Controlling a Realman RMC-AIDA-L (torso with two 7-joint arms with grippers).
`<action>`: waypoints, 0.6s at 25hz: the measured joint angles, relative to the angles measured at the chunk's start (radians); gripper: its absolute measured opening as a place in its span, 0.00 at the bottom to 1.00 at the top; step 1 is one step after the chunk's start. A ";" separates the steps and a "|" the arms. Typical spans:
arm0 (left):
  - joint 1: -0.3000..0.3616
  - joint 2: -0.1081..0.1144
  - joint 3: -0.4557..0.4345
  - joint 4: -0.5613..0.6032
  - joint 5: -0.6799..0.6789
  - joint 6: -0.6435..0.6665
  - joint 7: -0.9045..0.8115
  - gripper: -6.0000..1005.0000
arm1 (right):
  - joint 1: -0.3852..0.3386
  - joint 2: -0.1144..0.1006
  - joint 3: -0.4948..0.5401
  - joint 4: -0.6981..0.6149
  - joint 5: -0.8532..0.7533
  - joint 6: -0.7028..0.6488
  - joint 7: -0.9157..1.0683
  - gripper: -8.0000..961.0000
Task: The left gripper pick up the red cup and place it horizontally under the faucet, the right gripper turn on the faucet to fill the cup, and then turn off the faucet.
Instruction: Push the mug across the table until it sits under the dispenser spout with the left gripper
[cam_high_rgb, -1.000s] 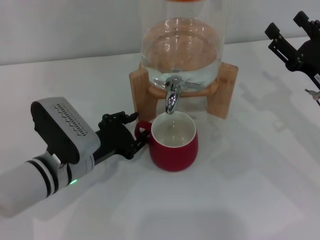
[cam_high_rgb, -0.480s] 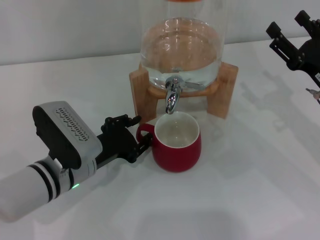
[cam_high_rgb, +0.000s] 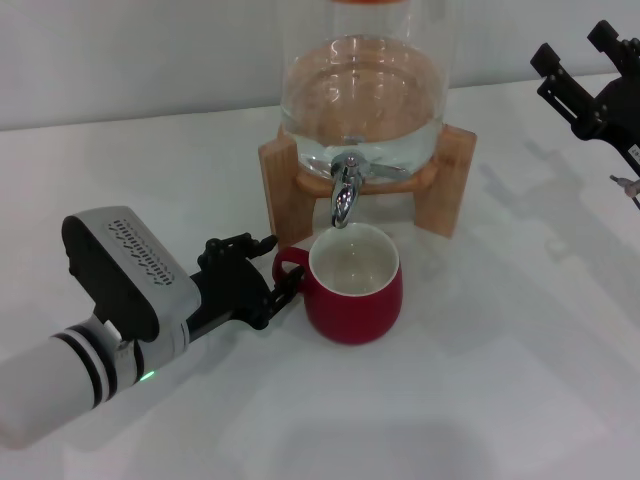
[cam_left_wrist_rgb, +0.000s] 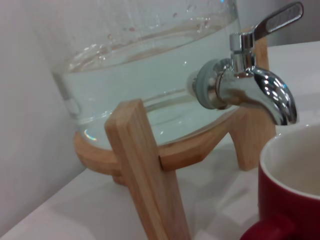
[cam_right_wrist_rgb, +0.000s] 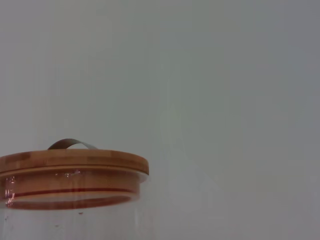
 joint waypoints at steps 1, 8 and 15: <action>0.000 0.000 0.000 0.001 0.000 0.001 0.000 0.48 | 0.000 0.000 0.000 0.000 -0.001 0.000 0.000 0.87; 0.010 0.000 0.003 -0.002 0.001 0.010 0.004 0.48 | 0.000 0.000 -0.001 0.000 -0.003 0.001 -0.001 0.87; 0.012 0.000 0.002 -0.005 0.001 0.010 0.006 0.48 | 0.005 0.000 -0.003 0.000 -0.004 0.006 -0.010 0.87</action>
